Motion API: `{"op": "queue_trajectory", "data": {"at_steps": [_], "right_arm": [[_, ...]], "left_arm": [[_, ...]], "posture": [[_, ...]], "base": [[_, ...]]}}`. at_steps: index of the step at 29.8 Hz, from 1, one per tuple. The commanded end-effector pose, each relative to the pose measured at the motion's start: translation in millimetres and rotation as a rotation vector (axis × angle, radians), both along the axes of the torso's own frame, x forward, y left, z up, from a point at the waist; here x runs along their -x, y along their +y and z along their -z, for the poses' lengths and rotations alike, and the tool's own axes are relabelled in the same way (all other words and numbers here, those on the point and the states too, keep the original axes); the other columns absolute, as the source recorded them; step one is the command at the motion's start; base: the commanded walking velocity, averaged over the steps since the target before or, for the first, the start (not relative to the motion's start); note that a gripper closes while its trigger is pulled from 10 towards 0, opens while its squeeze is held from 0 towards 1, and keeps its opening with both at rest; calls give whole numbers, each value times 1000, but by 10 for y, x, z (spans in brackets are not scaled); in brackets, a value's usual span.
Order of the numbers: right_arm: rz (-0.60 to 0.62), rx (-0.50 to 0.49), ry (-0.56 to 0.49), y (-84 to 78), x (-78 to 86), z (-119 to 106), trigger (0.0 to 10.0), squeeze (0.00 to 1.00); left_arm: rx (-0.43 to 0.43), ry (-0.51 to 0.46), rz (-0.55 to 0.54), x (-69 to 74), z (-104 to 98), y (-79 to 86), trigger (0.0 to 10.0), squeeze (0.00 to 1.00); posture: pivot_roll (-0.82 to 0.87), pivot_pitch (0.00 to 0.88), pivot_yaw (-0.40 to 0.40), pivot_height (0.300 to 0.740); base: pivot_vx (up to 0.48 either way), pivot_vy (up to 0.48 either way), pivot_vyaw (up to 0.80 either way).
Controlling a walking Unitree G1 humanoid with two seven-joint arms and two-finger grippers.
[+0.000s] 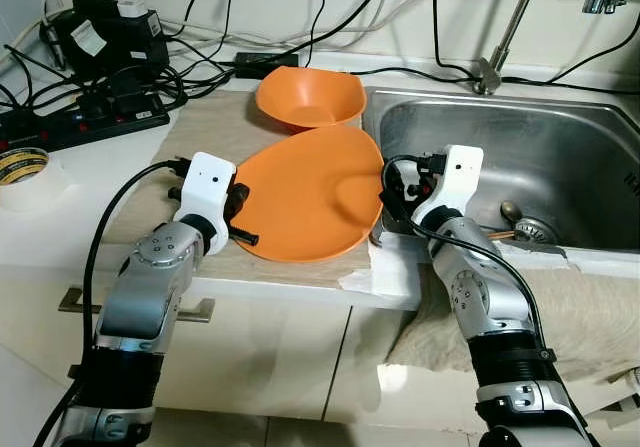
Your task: Kitchen organization
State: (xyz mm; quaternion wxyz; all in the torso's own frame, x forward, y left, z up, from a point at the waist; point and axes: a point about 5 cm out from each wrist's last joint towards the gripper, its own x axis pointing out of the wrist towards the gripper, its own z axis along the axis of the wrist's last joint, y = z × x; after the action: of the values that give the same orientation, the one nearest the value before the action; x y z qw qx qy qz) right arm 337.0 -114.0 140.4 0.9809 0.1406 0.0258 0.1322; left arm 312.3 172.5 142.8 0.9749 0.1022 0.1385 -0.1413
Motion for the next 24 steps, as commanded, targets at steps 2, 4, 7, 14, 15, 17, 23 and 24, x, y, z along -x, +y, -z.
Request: {"op": "queue_trajectory", "data": {"at_steps": [2, 4, 7, 14, 15, 17, 23, 24], "right_arm": [[-71, 23, -73, 133, 27, -105, 10000, 0], [-77, 32, -85, 144, 31, -121, 10000, 0], [-85, 30, -92, 150, 42, -136, 10000, 0], [-76, 47, -78, 99, 55, -101, 10000, 0], [-69, 53, -73, 73, 59, -84, 10000, 0], [-69, 53, -73, 61, 69, -81, 10000, 0], [-60, 91, -63, -122, 171, -38, 10000, 0], [-54, 102, -61, -151, 183, -26, 10000, 0]], "left_arm": [[-29, 208, -24, 130, 443, 32, 10000, 0], [-29, 208, -24, 131, 443, 32, 10000, 0], [-29, 208, -22, 136, 442, 23, 10000, 0], [-31, 209, -19, 141, 447, 18, 10000, 0], [-30, 209, -19, 140, 448, 16, 10000, 0], [-30, 211, -19, 140, 452, 14, 10000, 0], [-32, 211, -16, 136, 451, 6, 10000, 0], [-33, 210, -15, 135, 450, 5, 10000, 0]], "posture": [[81, 0, -50, 732], [81, 0, -50, 732], [82, 0, -51, 732], [79, 0, -52, 732], [79, 0, -52, 732], [76, 0, -51, 732], [77, 0, -52, 732], [77, 0, -52, 732]], "base": [[0, 0, 0], [0, 0, 0], [0, 0, 0], [0, 0, 0], [0, 0, 0], [0, 0, 0], [0, 0, 0], [0, 0, 0]]}}
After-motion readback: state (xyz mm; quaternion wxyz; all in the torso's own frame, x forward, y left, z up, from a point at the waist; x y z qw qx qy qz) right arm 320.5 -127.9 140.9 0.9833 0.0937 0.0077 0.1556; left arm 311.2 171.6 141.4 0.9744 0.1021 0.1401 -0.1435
